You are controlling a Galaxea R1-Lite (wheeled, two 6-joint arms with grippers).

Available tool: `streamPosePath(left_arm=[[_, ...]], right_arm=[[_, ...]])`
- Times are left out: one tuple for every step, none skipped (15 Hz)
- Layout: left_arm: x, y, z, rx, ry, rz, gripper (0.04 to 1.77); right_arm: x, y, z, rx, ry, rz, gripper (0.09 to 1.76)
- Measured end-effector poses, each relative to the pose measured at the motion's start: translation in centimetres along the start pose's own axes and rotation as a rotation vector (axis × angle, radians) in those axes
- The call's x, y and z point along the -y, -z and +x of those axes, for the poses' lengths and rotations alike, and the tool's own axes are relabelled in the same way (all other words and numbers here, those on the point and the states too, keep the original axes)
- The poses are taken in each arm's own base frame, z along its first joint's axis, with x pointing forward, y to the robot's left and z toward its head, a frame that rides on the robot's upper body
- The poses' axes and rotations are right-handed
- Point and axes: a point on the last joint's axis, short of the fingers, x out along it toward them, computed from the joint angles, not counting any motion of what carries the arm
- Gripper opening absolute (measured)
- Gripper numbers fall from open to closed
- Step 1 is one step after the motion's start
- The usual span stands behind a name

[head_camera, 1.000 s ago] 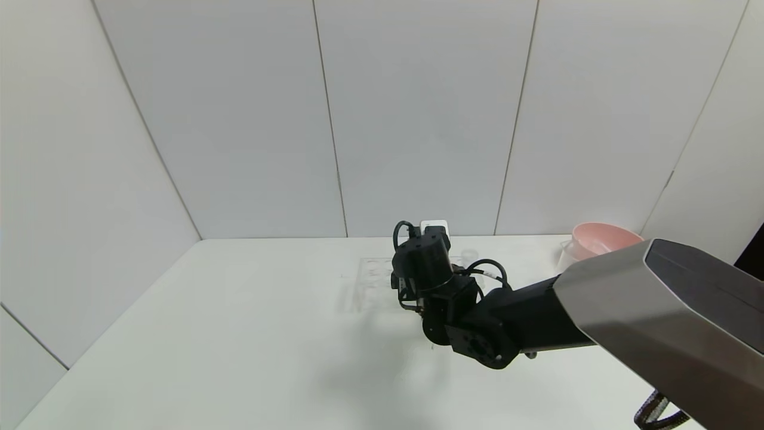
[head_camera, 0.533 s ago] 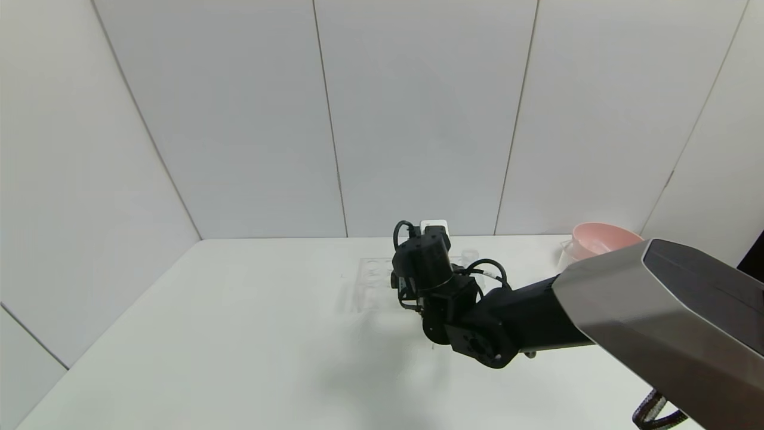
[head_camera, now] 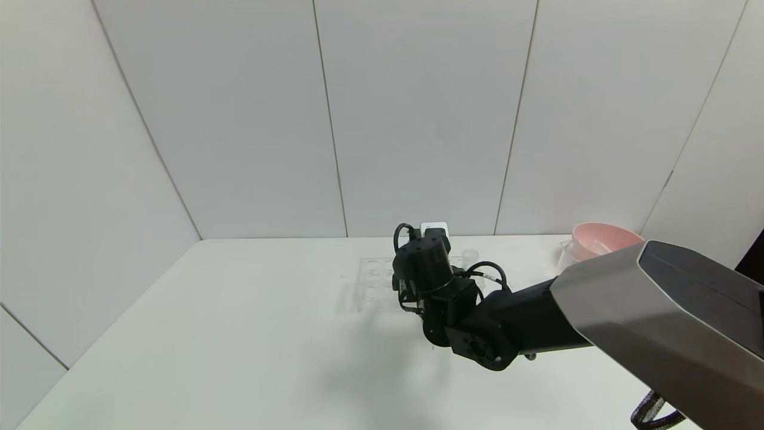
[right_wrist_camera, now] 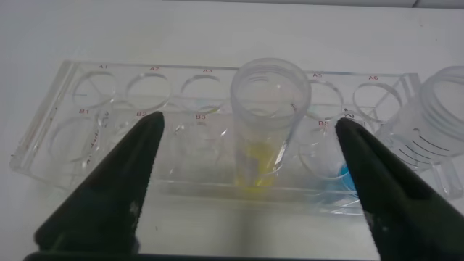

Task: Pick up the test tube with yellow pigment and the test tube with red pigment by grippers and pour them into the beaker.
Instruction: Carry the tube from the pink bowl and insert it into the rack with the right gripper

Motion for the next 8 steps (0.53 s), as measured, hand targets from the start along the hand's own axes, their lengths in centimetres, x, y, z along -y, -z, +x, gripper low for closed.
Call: streamPosePath(left_arm=[[0.00, 0.00, 0.00, 0.000, 0.000, 0.000, 1.72], [0.00, 0.00, 0.00, 0.000, 0.000, 0.000, 1.72], [0.00, 0.00, 0.00, 0.000, 0.000, 0.000, 1.72], [0.00, 0.00, 0.00, 0.000, 0.000, 0.000, 1.72], [0.00, 0.00, 0.00, 0.000, 0.000, 0.000, 1.72], [0.00, 0.00, 0.00, 0.000, 0.000, 0.000, 1.72], [0.00, 0.00, 0.00, 0.000, 0.000, 0.000, 1.72], [0.00, 0.00, 0.00, 0.000, 0.000, 0.000, 1.72]], right_arm=[[0.01, 0.03, 0.00, -0.001, 0.000, -0.001, 1.48], [0.03, 0.08, 0.00, -0.004, 0.001, -0.003, 1.32], [0.04, 0.11, 0.00, -0.006, 0.002, -0.004, 1.17], [0.04, 0.12, 0.00, -0.007, 0.001, -0.005, 1.04], [0.04, 0.12, 0.00, -0.007, 0.001, -0.005, 0.93], [0.02, 0.13, -0.01, -0.007, 0.001, -0.006, 0.83], [0.05, 0.11, -0.01, -0.007, 0.003, -0.005, 0.70], [0.10, 0.13, 0.02, -0.008, 0.004, -0.006, 0.49]])
